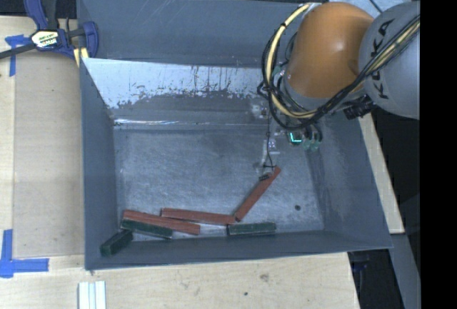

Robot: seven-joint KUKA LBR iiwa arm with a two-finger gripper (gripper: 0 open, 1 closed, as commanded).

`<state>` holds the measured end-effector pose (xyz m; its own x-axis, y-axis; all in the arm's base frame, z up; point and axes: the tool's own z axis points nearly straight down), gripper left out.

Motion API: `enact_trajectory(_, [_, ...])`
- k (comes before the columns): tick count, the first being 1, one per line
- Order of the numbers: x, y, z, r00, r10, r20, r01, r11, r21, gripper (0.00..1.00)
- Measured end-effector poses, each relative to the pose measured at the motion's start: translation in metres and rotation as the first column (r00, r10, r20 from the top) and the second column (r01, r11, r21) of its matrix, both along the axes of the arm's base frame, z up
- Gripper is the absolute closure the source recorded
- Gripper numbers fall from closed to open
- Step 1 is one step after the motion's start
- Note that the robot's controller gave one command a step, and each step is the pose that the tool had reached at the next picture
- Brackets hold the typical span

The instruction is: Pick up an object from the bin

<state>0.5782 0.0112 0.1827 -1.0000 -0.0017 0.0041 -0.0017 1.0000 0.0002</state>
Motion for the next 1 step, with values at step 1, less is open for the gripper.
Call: enact_trajectory(1, [0.0018,0.0,0.0041,1.0,0.0,0.008,0.0,1.0,0.0,0.0])
